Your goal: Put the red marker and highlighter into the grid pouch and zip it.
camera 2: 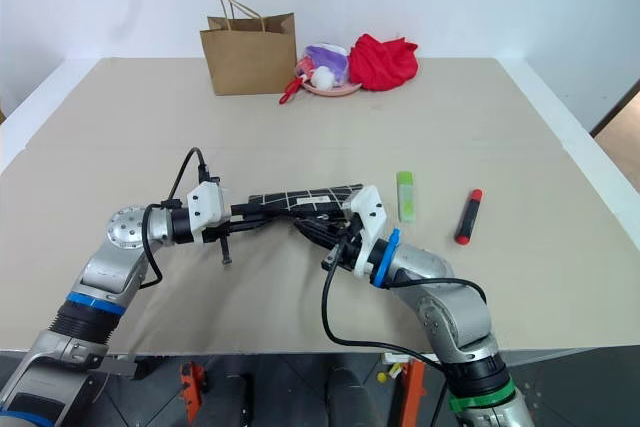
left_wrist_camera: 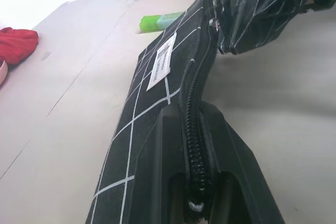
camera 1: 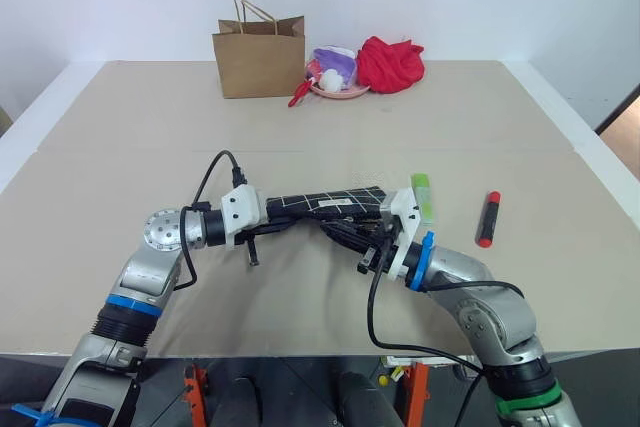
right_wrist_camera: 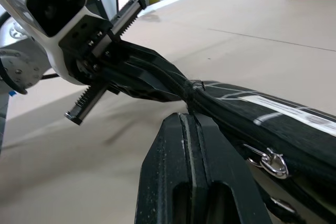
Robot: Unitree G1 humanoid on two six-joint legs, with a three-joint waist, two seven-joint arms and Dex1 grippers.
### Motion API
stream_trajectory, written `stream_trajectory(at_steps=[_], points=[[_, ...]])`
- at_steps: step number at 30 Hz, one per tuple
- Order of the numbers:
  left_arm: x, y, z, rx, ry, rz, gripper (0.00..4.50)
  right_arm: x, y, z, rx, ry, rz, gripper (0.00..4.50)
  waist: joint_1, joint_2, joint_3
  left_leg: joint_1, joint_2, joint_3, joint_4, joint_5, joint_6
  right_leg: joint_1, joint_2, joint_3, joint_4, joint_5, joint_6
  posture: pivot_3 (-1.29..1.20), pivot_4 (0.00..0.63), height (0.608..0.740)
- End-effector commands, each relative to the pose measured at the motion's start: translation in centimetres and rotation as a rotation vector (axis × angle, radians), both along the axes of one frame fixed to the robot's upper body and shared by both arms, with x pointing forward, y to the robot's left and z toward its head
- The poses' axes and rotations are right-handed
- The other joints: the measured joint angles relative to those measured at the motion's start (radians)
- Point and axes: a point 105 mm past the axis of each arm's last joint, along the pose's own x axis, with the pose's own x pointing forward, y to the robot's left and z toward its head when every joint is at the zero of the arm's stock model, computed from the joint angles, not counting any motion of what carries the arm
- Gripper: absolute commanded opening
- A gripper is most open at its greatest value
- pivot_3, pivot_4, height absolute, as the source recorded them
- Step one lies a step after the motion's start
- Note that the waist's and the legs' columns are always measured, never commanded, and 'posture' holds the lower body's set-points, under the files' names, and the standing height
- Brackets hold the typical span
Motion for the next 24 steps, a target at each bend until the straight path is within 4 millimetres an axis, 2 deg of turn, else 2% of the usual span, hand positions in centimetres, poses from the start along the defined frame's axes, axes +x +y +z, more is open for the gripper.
stream_trajectory(at_steps=[1, 8, 13, 16, 17, 18, 20, 21, 22, 24], points=[[-0.3, -0.5, 1.1, -0.02, -0.06, -0.019, 0.0, -0.4, 1.8, 1.9, 0.046, -0.05, 0.071, 0.05, 0.0, 0.0, 0.0, 0.0, 0.0, 0.0, 0.0, 0.0, 0.0, 0.0, 0.0, 0.0, 0.0, 0.0, 0.0, 0.0, 0.15, 0.74], [-0.2, -0.9, 1.0, -0.026, -0.065, -0.023, 0.0, -0.4, 3.6, 2.4, 0.062, -0.058, 0.117, 0.05, 0.0, 0.0, 0.0, 0.0, 0.0, 0.0, 0.0, 0.0, 0.0, 0.0, 0.0, 0.0, 0.0, 0.0, 0.0, 0.0, 0.15, 0.74], [-0.3, -0.9, 1.1, -0.03, -0.068, -0.022, 0.0, -0.1, 3.7, 2.1, 0.047, -0.059, 0.116, 0.05, 0.0, 0.0, 0.0, 0.0, 0.0, -0.001, 0.0, 0.0, 0.0, 0.0, 0.0, 0.0, 0.0, 0.0, 0.0, 0.0, 0.15, 0.74], [-0.4, -0.7, 1.0, -0.026, -0.067, -0.019, 0.0, -0.4, 3.2, 2.0, 0.062, -0.03, 0.133, 0.93, 0.0, 0.0, 0.0, 0.0, 0.0, -0.001, 0.0, 0.0, 0.0, 0.0, 0.0, 0.0, 0.0, 0.0, 0.0, 0.0, 0.15, 0.74], [-0.4, -0.6, 1.0, -0.024, -0.067, -0.017, 0.0, -0.6, 3.2, 2.1, 0.074, -0.022, 0.147, 1.45, 0.0, 0.0, 0.0, 0.0, 0.0, -0.001, 0.0, 0.0, 0.0, 0.0, 0.0, 0.0, 0.0, 0.0, 0.0, 0.0, 0.15, 0.74], [-0.4, -0.5, 1.0, -0.023, -0.066, -0.015, 0.0, -0.7, 3.0, 2.4, 0.082, -0.034, 0.143, 1.72, 0.0, 0.0, 0.0, 0.0, 0.0, -0.001, 0.0, 0.0, 0.0, 0.0, 0.0, 0.0, 0.0, 0.0, 0.0, 0.0, 0.15, 0.74], [-0.4, -0.4, 0.9, -0.022, -0.064, -0.012, 0.0, -0.7, 2.8, 2.7, 0.097, -0.034, 0.134, 2.6, 0.0, 0.0, 0.0, 0.0, 0.0, -0.001, 0.0, 0.0, 0.0, 0.0, 0.0, 0.0, 0.0, 0.0, 0.0, 0.0, 0.15, 0.74], [-0.5, -0.3, 0.9, -0.021, -0.062, -0.01, 0.0, -0.4, 2.1, 3.3, 0.118, -0.043, 0.092, 2.99, 0.0, 0.0, 0.0, 0.0, 0.0, -0.001, 0.0, 0.0, 0.0, 0.0, 0.0, 0.0, 0.0, 0.0, 0.0, 0.0, 0.15, 0.74], [-0.5, -0.2, 0.8, -0.02, -0.06, -0.007, 0.0, -0.5, 1.3, 3.8, 0.143, -0.041, 0.071, 3.69, 0.0, 0.0, 0.0, 0.0, 0.0, -0.001, 0.0, 0.0, 0.0, 0.0, 0.0, 0.0, 0.0, 0.0, 0.0, 0.0, 0.15, 0.74], [-0.5, -0.1, 0.8, -0.018, -0.058, -0.004, 0.0, -0.3, -0.3, 4.6, 0.184, -0.036, 0.008, 4.47, 0.0, 0.0, 0.0, -0.001, 0.0, -0.001, 0.0, 0.0, 0.0, 0.0, 0.0, 0.0, 0.0, 0.0, 0.0, 0.0, 0.15, 0.74]])
